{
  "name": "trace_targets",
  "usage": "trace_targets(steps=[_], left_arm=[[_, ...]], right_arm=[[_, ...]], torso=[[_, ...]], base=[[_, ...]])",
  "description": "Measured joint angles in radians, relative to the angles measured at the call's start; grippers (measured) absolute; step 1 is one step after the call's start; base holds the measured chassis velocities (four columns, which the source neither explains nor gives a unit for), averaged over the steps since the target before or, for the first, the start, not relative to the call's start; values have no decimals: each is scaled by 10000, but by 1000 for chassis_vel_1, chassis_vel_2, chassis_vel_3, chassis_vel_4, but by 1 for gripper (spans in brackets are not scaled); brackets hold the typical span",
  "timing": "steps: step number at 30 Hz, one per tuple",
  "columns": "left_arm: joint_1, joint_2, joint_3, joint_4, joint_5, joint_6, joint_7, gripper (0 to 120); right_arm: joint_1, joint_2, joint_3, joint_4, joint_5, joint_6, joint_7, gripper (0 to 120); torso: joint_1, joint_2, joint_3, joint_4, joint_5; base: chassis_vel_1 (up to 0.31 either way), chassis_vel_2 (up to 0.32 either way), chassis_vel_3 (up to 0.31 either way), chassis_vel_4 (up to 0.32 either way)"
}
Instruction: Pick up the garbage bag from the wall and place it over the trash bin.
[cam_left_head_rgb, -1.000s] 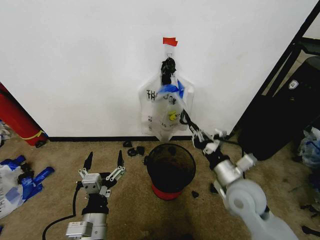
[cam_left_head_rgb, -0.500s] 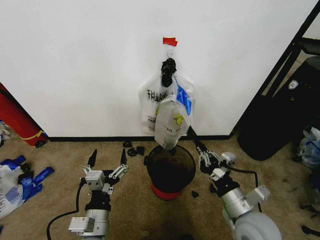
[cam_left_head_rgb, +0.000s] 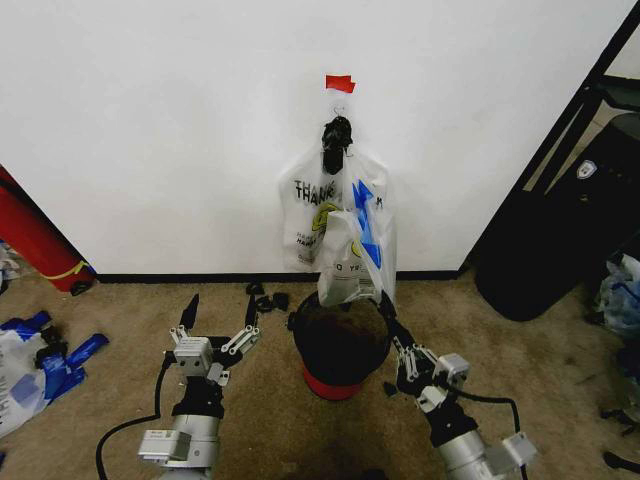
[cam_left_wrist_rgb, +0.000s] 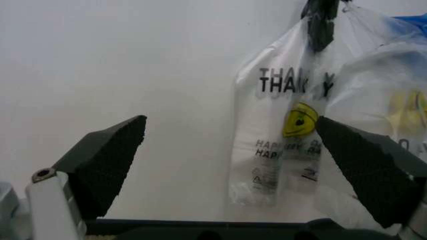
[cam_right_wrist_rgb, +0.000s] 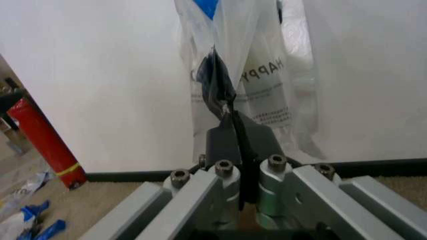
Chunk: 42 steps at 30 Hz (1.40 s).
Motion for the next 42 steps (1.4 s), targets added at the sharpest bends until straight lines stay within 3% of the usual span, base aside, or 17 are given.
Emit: trace_targets(steps=[7,13,16,17,19,22,24,26,27,30,33,35,37,40,42], left_arm=[[-148,401,223,-151,-139,181,0,100],[-655,1149,629,-451,-922,778,-8,100],[-1744,2298,1088,-900,-2382,1729,-31,100],[-1744,2298,1088,-900,-2382,1729,-31,100],[-2853,3394,1436,-1218,-3957,2548,-208,100],[-4309,4346,2021,-1360,-5768,3368,-580,98],[-4908,4549,2303,-1358,-6339,3621,-736,97],[-6824,4830,3109,-1160,-7556,4154,-1113,96],[-6824,4830,3109,-1160,-7556,4154,-1113,96],[-9589,4840,4389,-434,-8334,4740,-1593,94],[-10652,4785,4927,-60,-8466,4998,-1770,94],[-11873,4670,5766,364,-8794,5339,-2015,93],[-12198,4619,6062,465,-8900,5413,-2057,93],[-13341,4237,7215,1003,-9088,5635,-2156,91],[-13534,4129,7385,1157,-9091,5689,-2185,91]], right_arm=[[55,0,-122,-193,-222,113,53,0],[820,-108,-18,-224,452,-263,284,0],[2069,-218,208,-187,1336,-848,588,0],[2069,-218,208,-187,1336,-848,588,0],[2657,-253,313,-323,1580,-1069,687,0],[2883,-250,356,-520,1618,-1126,697,0],[2899,-237,360,-599,1603,-1125,694,0],[2892,-189,346,-720,1533,-1105,678,0],[2892,-189,346,-720,1533,-1105,678,0],[2823,-85,299,-784,1400,-1063,640,0],[2780,-61,302,-787,1360,-1046,621,0],[2712,-54,376,-793,1334,-1008,605,0],[2689,-54,416,-797,1333,-993,600,0],[2607,-26,550,-801,1330,-944,583,0],[2596,-12,561,-800,1330,-939,583,0]], torso=[[1,0,0,0,0],[1,0,1,3,0],[1,0,1,3,0],[1,0,1,3,0],[2,-1,2,-1,0],[2,-1,2,3,-1],[2,-1,3,0,-1],[2,-1,3,-1,-2],[2,-1,3,-1,-2],[2,-1,3,-4,-1],[3,-1,3,-2,1],[3,-1,2,0,0],[2,-1,2,0,2],[2,-1,1,0,1],[2,-1,1,0,3]], base=[[0,0,0,0],[0,0,0,0],[0,0,0,0],[0,0,0,0],[0,0,0,0],[0,0,0,0],[0,0,0,0],[0,0,0,0],[0,0,0,0],[0,0,0,0],[0,0,0,0],[0,0,0,0],[0,0,0,0],[0,0,0,0],[0,0,0,0]])
